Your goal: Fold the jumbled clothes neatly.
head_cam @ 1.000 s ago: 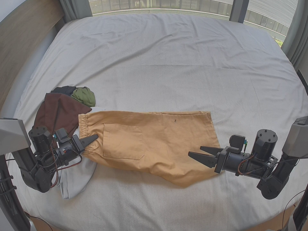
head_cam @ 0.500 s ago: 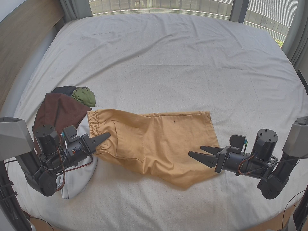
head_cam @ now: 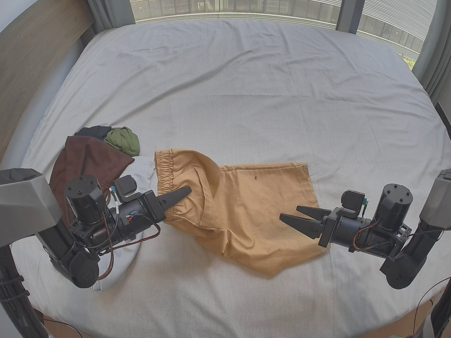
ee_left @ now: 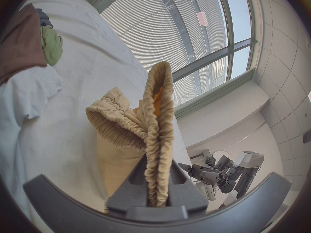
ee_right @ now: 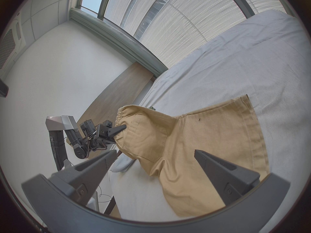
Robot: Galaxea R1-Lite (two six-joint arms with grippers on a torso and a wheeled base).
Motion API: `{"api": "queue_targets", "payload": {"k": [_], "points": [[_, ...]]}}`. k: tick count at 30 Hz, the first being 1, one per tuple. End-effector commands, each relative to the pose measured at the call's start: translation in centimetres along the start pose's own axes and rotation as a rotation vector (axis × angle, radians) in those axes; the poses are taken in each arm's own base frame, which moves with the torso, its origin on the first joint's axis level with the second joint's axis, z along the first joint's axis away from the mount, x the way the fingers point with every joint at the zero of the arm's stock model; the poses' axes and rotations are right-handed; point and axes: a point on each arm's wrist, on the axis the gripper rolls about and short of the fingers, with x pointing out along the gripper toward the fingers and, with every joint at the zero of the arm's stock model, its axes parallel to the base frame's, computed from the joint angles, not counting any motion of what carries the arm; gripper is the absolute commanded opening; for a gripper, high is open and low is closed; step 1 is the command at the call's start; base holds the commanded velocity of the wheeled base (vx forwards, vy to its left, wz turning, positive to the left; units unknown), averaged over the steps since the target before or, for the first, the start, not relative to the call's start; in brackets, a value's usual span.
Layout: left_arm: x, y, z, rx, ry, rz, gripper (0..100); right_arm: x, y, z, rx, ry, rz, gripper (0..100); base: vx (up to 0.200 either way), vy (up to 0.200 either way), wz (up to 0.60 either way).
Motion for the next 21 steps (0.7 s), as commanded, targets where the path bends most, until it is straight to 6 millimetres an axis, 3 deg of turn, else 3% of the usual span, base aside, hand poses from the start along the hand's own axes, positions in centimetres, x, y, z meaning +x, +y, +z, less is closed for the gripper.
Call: {"api": "queue_targets", "payload": {"k": [1,9,21], "points": [[0.8,-0.2,-0.6,-0.010,0.020,-0.018,0,-0.3,0.0,0.5,-0.009,-0.020,-0.002,100,0.000,0.000,0.00],[2.8,-1.1,-1.9,-0.013,0.042,-0.057,0,-1.1,-0.6,2.3,-0.028,-0.088,-0.029,100,0.000,0.000,0.00],[5.7,-3.0,-3.0,-0.027,0.038,-0.127,0,-1.8,-1.7,3.4,-0.033,-0.131,-0.071,100,0.000,0.000,0.00]]}}
